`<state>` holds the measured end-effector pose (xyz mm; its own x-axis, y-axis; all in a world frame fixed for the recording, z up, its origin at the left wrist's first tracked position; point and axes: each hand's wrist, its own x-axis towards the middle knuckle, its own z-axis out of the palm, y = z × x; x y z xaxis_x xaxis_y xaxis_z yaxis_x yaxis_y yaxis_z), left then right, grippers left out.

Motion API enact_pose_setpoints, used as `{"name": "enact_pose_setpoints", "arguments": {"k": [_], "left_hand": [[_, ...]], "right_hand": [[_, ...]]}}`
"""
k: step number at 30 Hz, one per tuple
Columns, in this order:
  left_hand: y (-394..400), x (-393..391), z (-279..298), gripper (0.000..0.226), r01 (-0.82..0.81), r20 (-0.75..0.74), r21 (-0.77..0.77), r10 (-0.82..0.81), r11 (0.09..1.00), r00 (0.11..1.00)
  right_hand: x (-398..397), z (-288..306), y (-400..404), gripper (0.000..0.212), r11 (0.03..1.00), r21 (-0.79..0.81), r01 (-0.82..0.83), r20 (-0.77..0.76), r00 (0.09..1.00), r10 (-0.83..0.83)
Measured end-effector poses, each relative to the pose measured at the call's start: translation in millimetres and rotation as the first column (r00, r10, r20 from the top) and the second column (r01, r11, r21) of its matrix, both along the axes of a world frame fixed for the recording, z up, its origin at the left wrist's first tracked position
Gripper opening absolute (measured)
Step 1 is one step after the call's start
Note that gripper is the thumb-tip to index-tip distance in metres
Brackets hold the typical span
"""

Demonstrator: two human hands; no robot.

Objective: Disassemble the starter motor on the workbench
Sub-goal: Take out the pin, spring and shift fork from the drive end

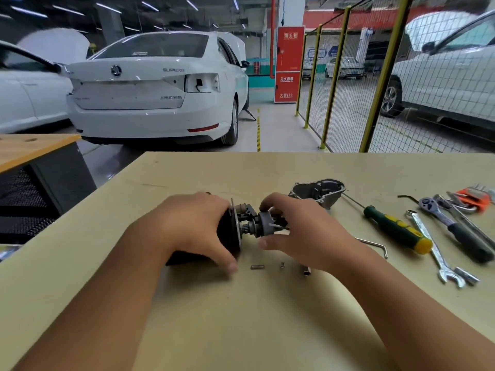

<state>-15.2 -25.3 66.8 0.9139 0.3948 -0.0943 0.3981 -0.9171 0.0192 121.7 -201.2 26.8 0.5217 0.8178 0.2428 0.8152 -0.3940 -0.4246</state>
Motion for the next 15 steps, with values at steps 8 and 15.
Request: {"name": "enact_pose_setpoints", "arguments": {"k": [8,15], "left_hand": [[12.8,-0.3,-9.4,0.045,0.094,0.183,-0.230,-0.052,0.969,0.982],[25.4,-6.6,-7.8,0.043,0.383,0.524,-0.547,-0.052,0.744,0.850]], "right_hand": [[9.1,7.2,-7.6,0.040,0.883,0.456,0.108,-0.329,0.943,0.054],[8.5,13.3,-4.3,0.022,0.702,0.535,0.470,-0.799,0.551,0.241]]}}
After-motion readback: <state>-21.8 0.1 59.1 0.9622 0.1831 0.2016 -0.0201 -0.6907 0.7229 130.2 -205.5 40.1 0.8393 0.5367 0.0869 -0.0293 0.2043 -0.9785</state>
